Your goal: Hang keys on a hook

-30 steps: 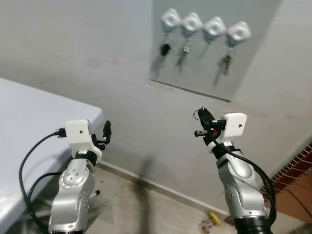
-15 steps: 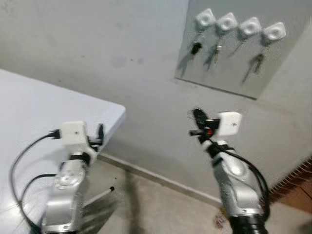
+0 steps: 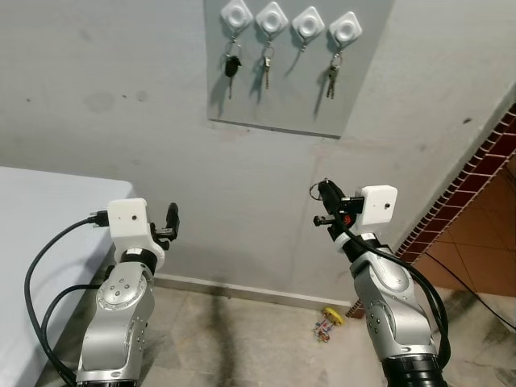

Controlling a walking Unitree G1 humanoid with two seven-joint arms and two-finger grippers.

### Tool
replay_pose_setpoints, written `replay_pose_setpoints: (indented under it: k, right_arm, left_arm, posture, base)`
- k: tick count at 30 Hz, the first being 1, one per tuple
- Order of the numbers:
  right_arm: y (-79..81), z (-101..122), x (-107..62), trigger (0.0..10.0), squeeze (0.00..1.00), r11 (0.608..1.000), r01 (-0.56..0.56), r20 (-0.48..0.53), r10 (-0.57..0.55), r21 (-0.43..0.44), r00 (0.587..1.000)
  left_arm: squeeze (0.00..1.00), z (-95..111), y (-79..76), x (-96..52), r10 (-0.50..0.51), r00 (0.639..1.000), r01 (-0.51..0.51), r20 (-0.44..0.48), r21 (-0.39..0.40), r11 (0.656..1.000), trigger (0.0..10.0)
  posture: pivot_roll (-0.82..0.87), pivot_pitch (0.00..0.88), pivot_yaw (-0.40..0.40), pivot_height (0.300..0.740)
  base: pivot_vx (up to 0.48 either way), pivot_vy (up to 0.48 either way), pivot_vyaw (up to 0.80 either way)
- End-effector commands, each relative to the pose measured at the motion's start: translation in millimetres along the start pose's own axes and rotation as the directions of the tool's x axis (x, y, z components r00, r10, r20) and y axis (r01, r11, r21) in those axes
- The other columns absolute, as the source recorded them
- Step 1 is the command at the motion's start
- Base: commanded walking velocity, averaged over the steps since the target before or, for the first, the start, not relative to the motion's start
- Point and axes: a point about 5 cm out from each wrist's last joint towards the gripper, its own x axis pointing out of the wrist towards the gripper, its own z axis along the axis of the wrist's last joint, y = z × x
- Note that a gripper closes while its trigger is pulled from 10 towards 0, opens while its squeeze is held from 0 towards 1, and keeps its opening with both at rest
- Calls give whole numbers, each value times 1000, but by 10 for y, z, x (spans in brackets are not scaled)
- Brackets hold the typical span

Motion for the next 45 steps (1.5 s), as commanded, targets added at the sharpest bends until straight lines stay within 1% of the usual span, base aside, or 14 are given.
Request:
replay_pose_setpoints:
  k: [1, 4, 5, 7, 11, 15, 35, 37, 43, 45]
  right_arm:
    - [4, 53, 14, 10000, 0, 1000, 0, 18, 0, 0, 1000]
    - [5, 28, 25, 10000, 0, 1000, 10, -13, -10, -7, 1000]
    - [11, 19, 30, 10000, 0, 1000, 11, -5, -11, -11, 1000]
    - [14, 16, 34, 10000, 0, 1000, 11, -2, -11, -12, 1000]
    - [14, 17, 34, 10000, 0, 1000, 12, -2, -12, -12, 1000]
    - [26, 20, 51, 10000, 0, 1000, 1, -3, -1, -16, 1000]
    - [47, 8, 44, 10000, 0, 1000, -9, -3, 9, -17, 1000]
    - [47, 9, 46, 10000, 0, 1000, -9, -2, 9, -17, 1000]
    - [46, 9, 43, 10000, 0, 1000, -9, -2, 9, -18, 1000]
    - [46, 6, 42, 10000, 0, 1000, -12, -4, 12, -19, 1000]
  left_arm:
    - [0, 62, -9, 15, -14, 1000, 14, 15, 16, 1000, 10000]
    - [0, 66, -13, 22, -31, 999, 31, 12, 19, 999, 10000]
    - [0, 92, -18, 14, -45, 999, 45, 29, -6, 999, 10000]
    - [0, 104, -19, 11, -50, 998, 51, 37, -16, 999, 10000]
    - [0, 105, -18, 11, -52, 998, 52, 36, -16, 999, 10000]
    - [0, 102, 0, -8, -43, 998, 42, 38, 18, 999, 10000]
    - [0, 101, -23, -1, -56, 998, 56, 39, 10, 998, 10000]
    - [0, 102, -40, 1, -58, 997, 59, 44, -13, 998, 10000]
    - [0, 99, -31, 3, -23, 999, 22, 39, 17, 1000, 10000]
    - [0, 99, -42, 4, -34, 999, 33, 39, 15, 999, 10000]
  posture:
    - [-94, 0, -31, 740]
    - [-84, 0, -29, 740]
    - [-80, 0, -29, 740]
    - [-80, 0, -29, 740]
    - [-80, 0, -29, 740]
    - [-67, 0, -37, 740]
    - [-71, 0, -33, 740]
    - [-71, 0, -33, 740]
    - [-71, 0, -33, 740]
    - [-71, 0, -34, 740]
  base:
    - [0, 0, -744]
    - [0, 0, -731]
    - [0, 0, 0]
    - [0, 0, 0]
    - [0, 0, 0]
    - [354, 0, 0]
    - [376, 0, 0]
    - [0, 0, 0]
    - [0, 0, 0]
    - [0, 0, 0]
